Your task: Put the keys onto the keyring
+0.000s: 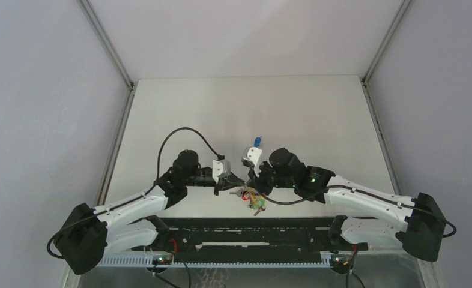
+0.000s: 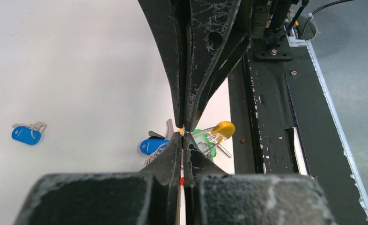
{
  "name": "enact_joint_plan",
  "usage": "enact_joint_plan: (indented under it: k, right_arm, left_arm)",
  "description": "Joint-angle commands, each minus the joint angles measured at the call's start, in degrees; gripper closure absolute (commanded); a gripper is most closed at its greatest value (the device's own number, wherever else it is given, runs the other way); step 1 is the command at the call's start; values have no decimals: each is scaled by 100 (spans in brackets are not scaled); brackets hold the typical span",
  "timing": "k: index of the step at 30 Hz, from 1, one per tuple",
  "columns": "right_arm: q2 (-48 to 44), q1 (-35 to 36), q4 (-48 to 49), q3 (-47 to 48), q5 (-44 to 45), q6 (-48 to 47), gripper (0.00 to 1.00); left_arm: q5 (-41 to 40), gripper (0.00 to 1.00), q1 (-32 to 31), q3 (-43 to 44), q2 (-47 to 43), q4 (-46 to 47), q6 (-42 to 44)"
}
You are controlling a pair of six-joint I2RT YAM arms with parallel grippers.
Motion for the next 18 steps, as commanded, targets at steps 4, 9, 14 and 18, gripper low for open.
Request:
enact_joint_plan:
  k: [4, 9, 14, 18]
  right_arm:
    - [-509, -104, 514, -30, -23, 15, 90]
    - [-1006, -321, 905, -248, -373, 56, 78]
    - [-1068, -639, 1247, -316, -917, -111, 67]
    - [-925, -700, 1425, -319, -1178, -344, 61]
  left_arm:
    - [-362, 100, 73, -107, -430, 440, 97]
    - [-733, 100, 162, -757, -824, 1751, -395]
    - [-971, 100, 177, -1001, -967, 2181, -493]
    - [-1275, 100, 177, -1253, -981, 2676, -644]
